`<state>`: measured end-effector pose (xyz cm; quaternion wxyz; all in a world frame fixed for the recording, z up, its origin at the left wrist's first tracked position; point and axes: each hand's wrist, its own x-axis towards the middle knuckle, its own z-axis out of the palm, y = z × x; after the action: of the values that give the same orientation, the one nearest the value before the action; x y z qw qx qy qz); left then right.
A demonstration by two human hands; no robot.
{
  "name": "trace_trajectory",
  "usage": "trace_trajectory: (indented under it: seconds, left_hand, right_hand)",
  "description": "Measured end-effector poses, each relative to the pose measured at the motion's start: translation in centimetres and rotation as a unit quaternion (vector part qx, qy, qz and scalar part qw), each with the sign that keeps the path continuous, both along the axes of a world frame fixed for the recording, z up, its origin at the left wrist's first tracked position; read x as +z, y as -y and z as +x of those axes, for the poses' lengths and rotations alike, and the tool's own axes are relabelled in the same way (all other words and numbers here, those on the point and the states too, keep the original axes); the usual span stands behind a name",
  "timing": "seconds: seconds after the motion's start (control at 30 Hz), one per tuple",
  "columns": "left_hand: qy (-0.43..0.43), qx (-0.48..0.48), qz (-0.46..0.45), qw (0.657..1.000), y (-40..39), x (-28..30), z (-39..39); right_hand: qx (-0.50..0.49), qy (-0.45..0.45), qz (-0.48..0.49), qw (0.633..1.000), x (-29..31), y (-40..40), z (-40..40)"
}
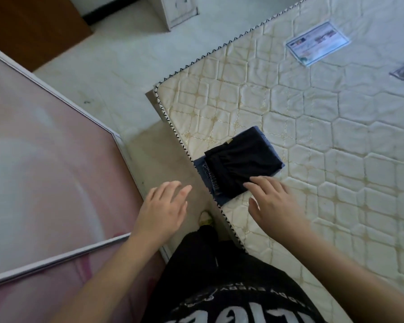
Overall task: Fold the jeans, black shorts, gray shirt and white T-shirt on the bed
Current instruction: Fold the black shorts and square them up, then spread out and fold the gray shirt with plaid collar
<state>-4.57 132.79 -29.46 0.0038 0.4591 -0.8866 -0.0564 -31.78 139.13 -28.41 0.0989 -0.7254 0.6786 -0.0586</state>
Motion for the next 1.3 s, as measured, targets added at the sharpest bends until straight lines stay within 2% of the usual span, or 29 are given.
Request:
trace_trajectory:
  seconds: [0.1, 0.27, 0.5, 0.6, 0.9, 1.13, 1.3]
  left_hand:
    - [-0.017, 0.05, -0.032, 0.998, -1.8, 4.1, 1.3]
    - [0.011, 0.149, -0.063, 0.987, -3.1, 7.9, 3.5]
    - [0.039, 0.205, 0.048, 0.977, -0.5, 7.7, 9.3]
    - [0.051, 0.22, 0.043, 0.973, 0.6, 7.1, 11.6]
    - [-0.048, 0.269, -0.074, 0.959, 8.4, 8.4, 14.8]
    - [-0.016, 0.327, -0.038, 0.944, 13.0, 7.8, 16.4]
    - [-0.054, 0.307, -0.065, 0.948, 20.8, 7.4, 17.1]
  right_hand:
    - [0.026, 0.02, -0.047, 0.998, 2.8, 0.3, 2.8]
    - [0.083, 0.015, -0.076, 0.994, 5.3, 1.8, 6.2]
    - [0.141, -0.015, -0.091, 0.986, 5.8, 7.2, 10.1]
    - [0.166, -0.028, -0.09, 0.982, 5.8, 9.9, 13.5]
    - [0.168, -0.028, -0.104, 0.98, 5.2, 17.3, 19.3]
    - [0.196, -0.011, -0.097, 0.976, 4.1, 24.6, 22.1]
    - [0.223, -0.003, -0.095, 0.97, 3.1, 33.4, 24.2]
